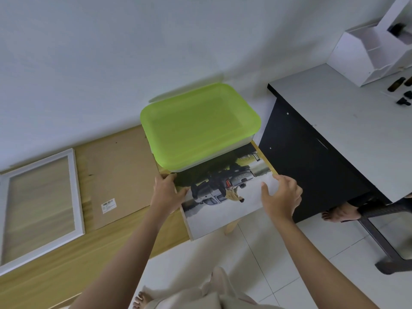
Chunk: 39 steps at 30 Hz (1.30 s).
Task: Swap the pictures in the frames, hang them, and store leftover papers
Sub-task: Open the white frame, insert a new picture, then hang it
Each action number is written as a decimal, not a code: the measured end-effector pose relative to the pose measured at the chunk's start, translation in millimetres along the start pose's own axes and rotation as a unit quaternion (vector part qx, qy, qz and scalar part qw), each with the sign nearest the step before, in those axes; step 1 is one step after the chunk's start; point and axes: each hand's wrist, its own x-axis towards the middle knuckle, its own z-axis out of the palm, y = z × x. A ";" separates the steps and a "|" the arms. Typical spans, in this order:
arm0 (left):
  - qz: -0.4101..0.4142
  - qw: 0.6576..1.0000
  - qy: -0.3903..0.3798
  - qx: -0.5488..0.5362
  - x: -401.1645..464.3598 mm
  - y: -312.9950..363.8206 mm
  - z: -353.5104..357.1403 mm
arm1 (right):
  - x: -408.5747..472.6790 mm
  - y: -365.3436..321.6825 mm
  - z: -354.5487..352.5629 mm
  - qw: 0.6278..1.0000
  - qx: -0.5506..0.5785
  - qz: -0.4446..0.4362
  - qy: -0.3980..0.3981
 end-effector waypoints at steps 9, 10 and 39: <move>0.003 0.995 0.074 -0.070 -41.9 -67.6 -60.9 | -69.5 -94.5 50.8 0.985 0.079 -0.148 -0.041; -0.007 0.994 0.083 -0.069 -46.4 -81.6 -70.7 | -82.1 -107.1 59.1 0.981 0.090 -0.162 -0.052; -0.256 0.947 0.153 -0.118 -108.0 -541.2 -350.6 | -379.2 -515.9 332.4 0.866 -0.050 -0.372 -0.332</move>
